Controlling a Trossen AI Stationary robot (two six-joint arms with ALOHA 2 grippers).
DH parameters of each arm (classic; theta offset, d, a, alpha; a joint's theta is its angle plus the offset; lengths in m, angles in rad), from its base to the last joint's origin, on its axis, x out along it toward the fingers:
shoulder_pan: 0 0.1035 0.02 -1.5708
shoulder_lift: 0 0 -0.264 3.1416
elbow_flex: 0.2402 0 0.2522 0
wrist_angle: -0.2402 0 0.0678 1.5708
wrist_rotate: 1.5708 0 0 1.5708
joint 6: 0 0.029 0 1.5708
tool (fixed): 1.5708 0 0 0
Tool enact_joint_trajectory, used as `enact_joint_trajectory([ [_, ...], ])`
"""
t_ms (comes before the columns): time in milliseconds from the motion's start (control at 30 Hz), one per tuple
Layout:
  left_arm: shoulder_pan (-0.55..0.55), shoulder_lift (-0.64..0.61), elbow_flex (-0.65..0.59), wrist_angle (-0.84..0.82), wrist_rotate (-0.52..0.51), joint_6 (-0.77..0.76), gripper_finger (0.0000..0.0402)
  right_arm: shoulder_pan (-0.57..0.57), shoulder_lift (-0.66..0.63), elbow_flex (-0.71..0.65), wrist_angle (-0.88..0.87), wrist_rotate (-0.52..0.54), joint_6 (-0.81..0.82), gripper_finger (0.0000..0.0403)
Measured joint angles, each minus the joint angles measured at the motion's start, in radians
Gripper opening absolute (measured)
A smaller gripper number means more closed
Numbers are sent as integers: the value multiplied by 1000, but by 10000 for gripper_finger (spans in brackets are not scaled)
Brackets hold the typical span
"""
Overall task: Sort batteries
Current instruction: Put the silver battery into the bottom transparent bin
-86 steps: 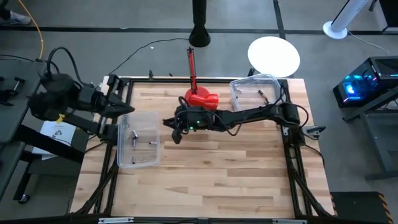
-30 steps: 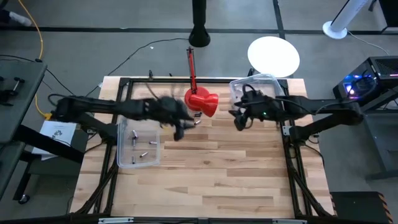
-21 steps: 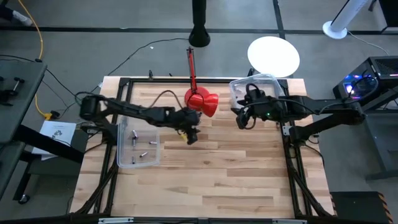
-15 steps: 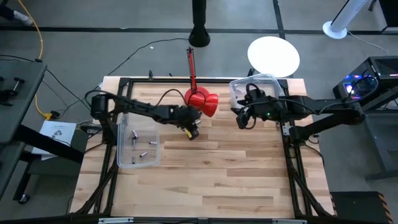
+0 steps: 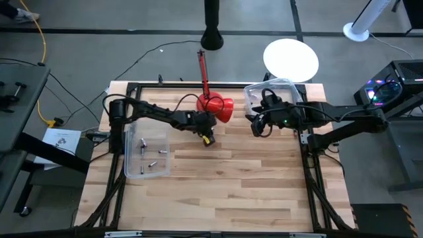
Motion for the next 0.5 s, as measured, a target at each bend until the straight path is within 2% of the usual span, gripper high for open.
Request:
enact_joint_trajectory([
  [100,1,3,2,-32,33,-21,30,0,0,0,4,0,0,210],
  [133,1,-4,2,-40,52,-30,20,0,0,0,6,0,0,210],
  [333,-25,-96,-8,-179,144,0,8,0,0,0,24,0,-3,210],
  [500,-49,-224,-6,-281,168,78,4,0,0,0,24,-1,-11,210],
])
